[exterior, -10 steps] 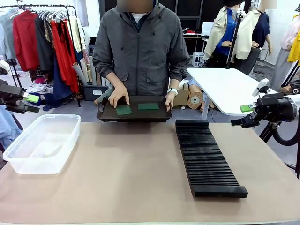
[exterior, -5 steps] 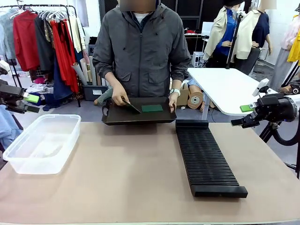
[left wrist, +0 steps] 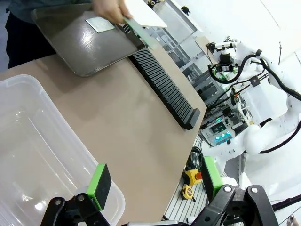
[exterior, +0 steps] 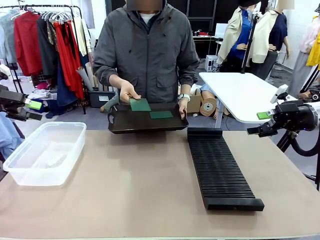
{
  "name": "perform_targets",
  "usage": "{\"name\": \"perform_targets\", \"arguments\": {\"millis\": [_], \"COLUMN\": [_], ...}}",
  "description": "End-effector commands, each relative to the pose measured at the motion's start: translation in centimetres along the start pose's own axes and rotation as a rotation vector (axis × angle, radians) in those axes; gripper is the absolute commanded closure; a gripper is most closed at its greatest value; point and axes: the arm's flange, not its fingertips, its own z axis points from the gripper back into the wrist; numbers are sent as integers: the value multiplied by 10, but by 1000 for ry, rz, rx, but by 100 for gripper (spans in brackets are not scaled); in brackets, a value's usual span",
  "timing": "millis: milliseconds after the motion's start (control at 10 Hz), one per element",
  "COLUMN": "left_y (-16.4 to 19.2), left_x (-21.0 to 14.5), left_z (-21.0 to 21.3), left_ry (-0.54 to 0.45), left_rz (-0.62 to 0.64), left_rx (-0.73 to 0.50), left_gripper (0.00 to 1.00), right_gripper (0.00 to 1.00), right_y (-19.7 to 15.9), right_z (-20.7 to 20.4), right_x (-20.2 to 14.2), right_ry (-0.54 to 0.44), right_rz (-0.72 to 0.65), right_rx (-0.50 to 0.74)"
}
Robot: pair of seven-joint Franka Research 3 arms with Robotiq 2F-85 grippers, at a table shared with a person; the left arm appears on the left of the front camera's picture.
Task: Sort PCBs into racks and boxes based on the side picked up.
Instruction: Pick up the Blank PCB handed by the Human.
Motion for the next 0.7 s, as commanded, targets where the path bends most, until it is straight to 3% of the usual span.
{"name": "perform_targets", "arguments": {"millis": [0, 300, 600], "left_y": [-2, -2, 0], "left_x": [0, 0, 0], "left_z": [1, 1, 0], "left_ry": [-2, -2, 0], "left_rz": [8, 8, 0], "left_rx": [-9, -9, 0], "left_gripper": [0, 0, 0], "right_gripper": [0, 0, 0], "right_y": [9, 13, 7], "right_z": [-1, 2, 7], "right_x": [0, 0, -1], "right_ry": [-108, -163, -126], "right_rz": [-27, -12, 6], "right_rx": [-5, -2, -1]}}
